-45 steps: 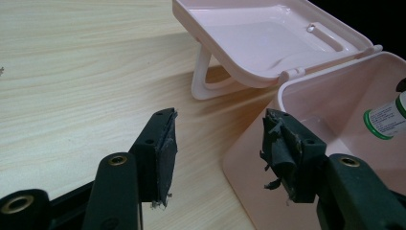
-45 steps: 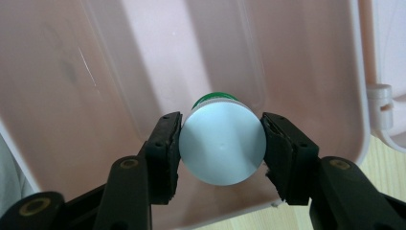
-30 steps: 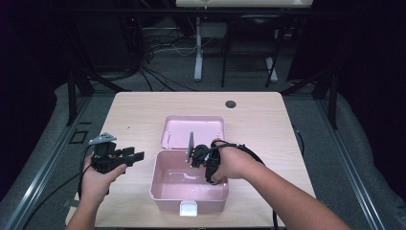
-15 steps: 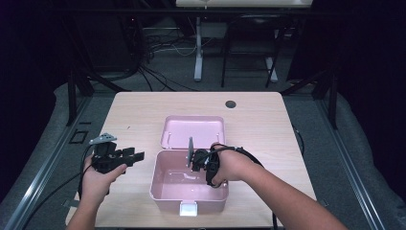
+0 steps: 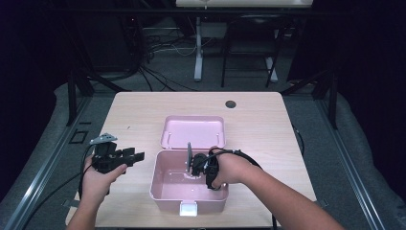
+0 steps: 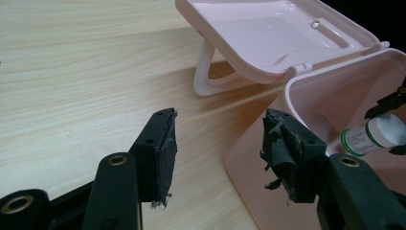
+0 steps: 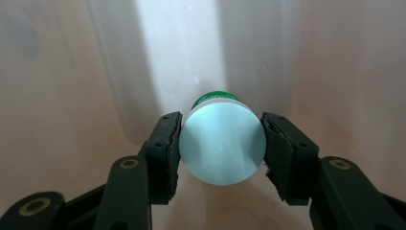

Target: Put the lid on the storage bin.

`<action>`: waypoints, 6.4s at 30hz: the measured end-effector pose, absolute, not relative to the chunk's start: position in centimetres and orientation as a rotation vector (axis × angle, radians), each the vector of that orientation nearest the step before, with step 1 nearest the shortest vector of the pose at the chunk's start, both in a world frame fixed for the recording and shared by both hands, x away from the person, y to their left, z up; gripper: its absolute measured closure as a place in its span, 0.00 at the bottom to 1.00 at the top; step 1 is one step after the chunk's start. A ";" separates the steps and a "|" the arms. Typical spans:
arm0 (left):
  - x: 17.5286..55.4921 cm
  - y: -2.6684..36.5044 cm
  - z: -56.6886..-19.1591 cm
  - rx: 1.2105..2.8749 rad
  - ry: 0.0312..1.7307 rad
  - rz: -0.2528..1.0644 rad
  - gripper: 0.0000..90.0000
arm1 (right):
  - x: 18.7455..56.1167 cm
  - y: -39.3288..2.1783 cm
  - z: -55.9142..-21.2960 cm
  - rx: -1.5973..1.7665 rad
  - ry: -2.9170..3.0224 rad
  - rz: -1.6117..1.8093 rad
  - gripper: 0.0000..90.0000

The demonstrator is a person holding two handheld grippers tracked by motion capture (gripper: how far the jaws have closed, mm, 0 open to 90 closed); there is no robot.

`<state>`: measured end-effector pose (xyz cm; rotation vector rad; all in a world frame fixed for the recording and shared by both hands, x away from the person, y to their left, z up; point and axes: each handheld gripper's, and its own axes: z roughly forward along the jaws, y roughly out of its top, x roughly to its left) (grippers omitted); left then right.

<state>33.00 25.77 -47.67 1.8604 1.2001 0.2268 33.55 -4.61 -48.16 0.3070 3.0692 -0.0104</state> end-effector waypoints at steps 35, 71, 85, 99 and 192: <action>33.0 25.7 -47.7 1.862 1.199 0.226 0.51 | 33.4 -4.1 -50.4 0.183 3.106 -0.069 0.56; 33.0 25.8 -47.7 1.863 1.200 0.218 0.51 | 33.2 -4.2 -50.5 0.098 3.092 -0.099 0.55; 33.1 25.8 -47.8 1.859 1.201 0.221 0.51 | 33.4 -4.3 -49.8 0.127 3.078 -0.080 0.52; 33.2 25.8 -47.7 1.858 1.195 0.220 0.51 | 33.4 -5.3 -47.0 0.205 3.058 0.009 0.52; 31.5 20.8 -47.5 2.014 1.038 0.135 0.73 | 44.4 -11.7 -44.0 1.451 2.454 0.549 0.61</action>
